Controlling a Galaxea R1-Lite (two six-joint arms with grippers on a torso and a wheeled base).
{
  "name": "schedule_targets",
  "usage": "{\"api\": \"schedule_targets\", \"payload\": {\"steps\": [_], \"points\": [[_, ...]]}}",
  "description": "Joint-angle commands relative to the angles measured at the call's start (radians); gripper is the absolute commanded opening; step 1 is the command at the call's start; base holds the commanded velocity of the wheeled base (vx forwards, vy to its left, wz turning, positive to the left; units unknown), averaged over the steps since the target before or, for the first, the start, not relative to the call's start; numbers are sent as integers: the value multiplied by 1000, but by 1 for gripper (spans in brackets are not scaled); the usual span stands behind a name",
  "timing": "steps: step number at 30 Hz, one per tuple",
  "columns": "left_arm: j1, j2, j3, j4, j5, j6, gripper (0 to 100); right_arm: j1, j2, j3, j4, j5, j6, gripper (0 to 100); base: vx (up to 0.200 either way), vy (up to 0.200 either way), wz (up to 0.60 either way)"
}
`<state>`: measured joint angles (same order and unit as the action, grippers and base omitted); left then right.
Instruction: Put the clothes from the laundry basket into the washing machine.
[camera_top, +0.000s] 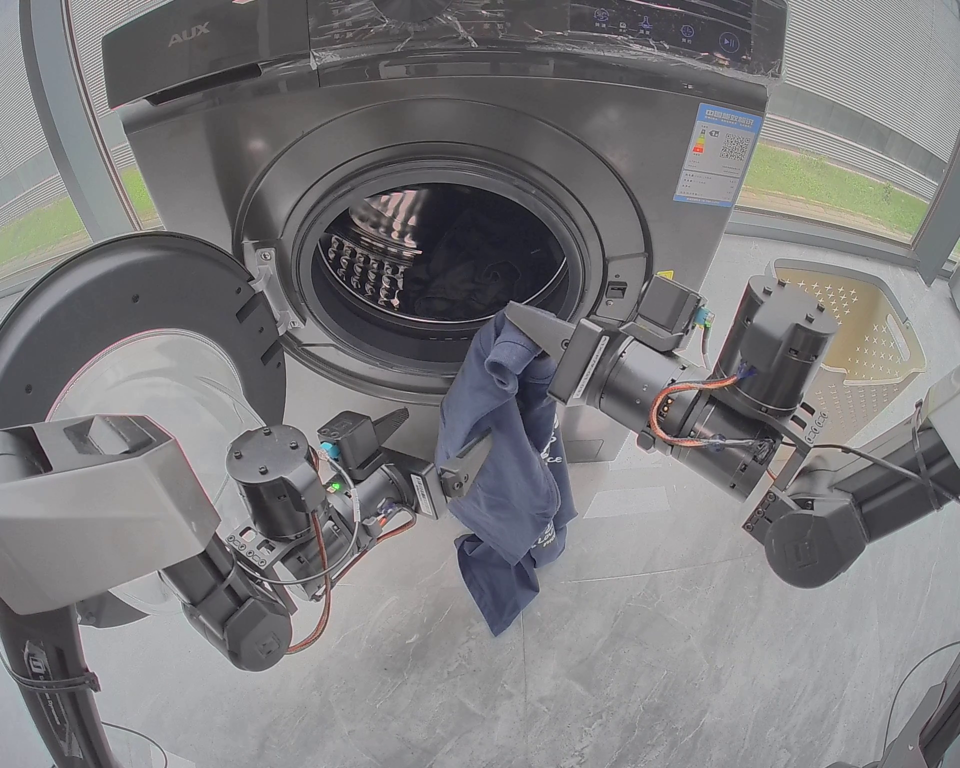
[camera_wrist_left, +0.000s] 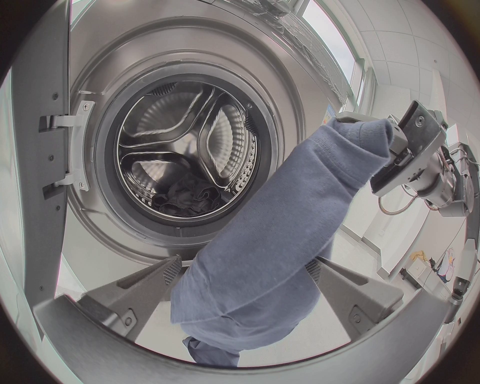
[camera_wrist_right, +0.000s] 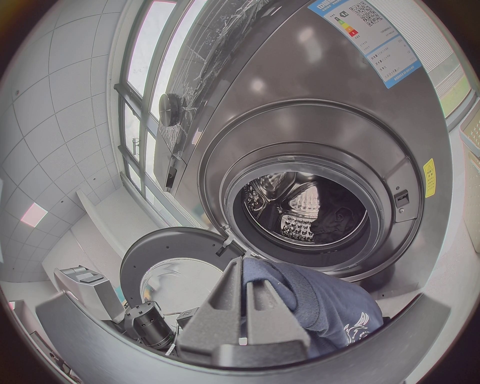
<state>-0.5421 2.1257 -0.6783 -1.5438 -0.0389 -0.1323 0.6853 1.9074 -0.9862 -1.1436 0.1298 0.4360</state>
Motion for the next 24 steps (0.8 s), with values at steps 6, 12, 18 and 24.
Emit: {"api": "schedule_targets", "payload": {"steps": [6,12,18,24], "points": [[33,46,-107,1,39,5,100,0,-1,4,-1,1,0,0,0,0,0],[76,28,-109,1,44,8,100,2,1,4,-1,1,0,0,0,0,0],[83,23,-112,1,42,7,100,2,2,4,-1,1,0,0,0,0,0],[45,57,-144,1,39,7,100,13,8,4,-1,-1,0,0,0,0,0]]}}
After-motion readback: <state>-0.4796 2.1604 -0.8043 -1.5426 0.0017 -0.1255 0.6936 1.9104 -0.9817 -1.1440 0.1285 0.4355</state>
